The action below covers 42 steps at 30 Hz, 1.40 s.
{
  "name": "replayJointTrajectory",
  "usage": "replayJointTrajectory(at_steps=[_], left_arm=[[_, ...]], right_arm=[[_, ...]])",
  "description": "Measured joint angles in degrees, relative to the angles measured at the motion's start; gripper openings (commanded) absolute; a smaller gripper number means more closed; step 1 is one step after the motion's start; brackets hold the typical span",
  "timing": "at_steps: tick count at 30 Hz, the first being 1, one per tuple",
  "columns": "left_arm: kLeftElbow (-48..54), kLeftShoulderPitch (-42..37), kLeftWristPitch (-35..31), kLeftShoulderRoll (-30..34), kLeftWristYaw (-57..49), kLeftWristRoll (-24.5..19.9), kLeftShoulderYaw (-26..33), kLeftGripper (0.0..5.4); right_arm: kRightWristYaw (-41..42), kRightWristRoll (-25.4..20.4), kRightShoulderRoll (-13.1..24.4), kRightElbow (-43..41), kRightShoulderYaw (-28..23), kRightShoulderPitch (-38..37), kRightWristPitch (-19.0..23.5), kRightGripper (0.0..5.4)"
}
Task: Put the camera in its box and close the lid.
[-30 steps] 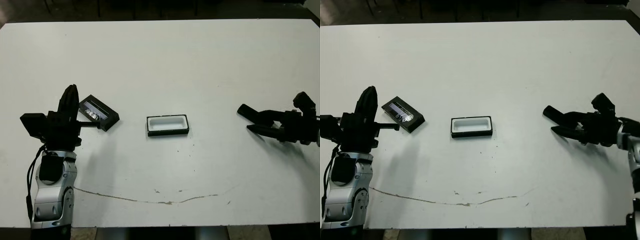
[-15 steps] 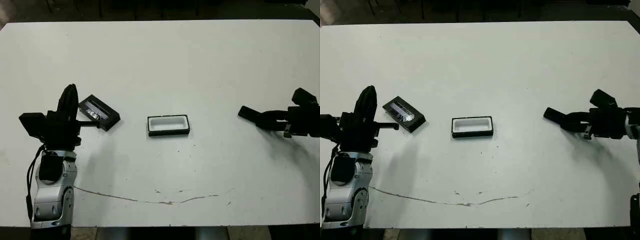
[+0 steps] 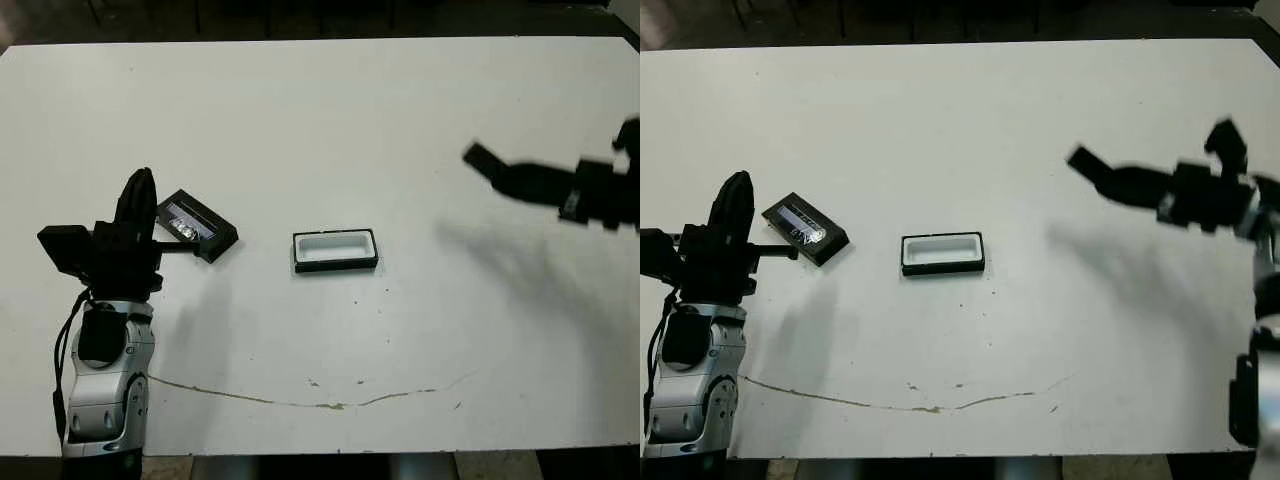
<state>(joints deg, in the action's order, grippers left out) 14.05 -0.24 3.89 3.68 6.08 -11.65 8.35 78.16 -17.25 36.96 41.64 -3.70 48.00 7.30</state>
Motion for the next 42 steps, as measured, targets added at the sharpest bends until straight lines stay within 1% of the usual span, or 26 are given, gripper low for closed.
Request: replayJointTrajectory(at_steps=[3,6,8,12,15,17,20,23,27,40,42], left_arm=[[0.15,-0.11,-0.26,0.00,-0.13,0.36,-0.62,0.00],[0.24,-0.39,-0.59,0.00,-0.52,0.98,-1.08,0.00],[0.35,-0.49,-0.62,0.01,-0.71,1.52,-1.31,0.00],[0.54,-0.47,-0.60,0.02,-0.76,2.15,-1.51,0.00],[0.56,-0.47,-0.52,0.02,-0.86,2.66,-1.70,0.00],[0.61,-0.45,-0.51,0.01,-1.07,2.73,-1.77,0.00],[0.63,-0.45,-0.51,-0.05,-1.20,2.74,-1.91,0.00],[0.62,-0.45,-0.44,-0.41,-1.25,2.66,-2.01,0.00],[0.43,-0.46,-0.31,-0.69,-1.21,2.56,-1.99,0.00],[0.36,-0.46,-0.28,-0.76,-1.34,3.12,-2.60,0.00],[0.41,-0.45,-0.30,-0.76,-1.38,3.27,-2.66,0.00]], right_arm=[[0.43,-0.03,-2.09,-6.81,3.32,2.76,5.30,0.70],[1.70,1.09,-4.69,-9.95,8.11,6.12,7.87,0.70],[1.95,2.94,-6.16,-9.84,11.11,7.93,8.16,0.70],[2.73,7.78,-8.73,-7.39,16.33,10.11,5.51,0.70],[3.73,10.60,-10.30,-7.00,19.77,10.98,5.14,0.70],[3.80,13.07,-10.63,-9.03,22.53,11.12,5.46,0.70],[3.82,15.90,-10.98,-13.81,25.85,11.26,8.10,0.70],[3.74,17.32,-11.21,-18.02,27.91,11.09,11.60,0.70],[3.72,18.30,-11.21,-21.24,29.63,10.18,13.78,0.70],[4.20,19.32,-11.30,-22.60,31.97,9.64,13.80,0.70],[4.07,20.04,-11.32,-22.61,32.34,9.46,13.82,0.70]])
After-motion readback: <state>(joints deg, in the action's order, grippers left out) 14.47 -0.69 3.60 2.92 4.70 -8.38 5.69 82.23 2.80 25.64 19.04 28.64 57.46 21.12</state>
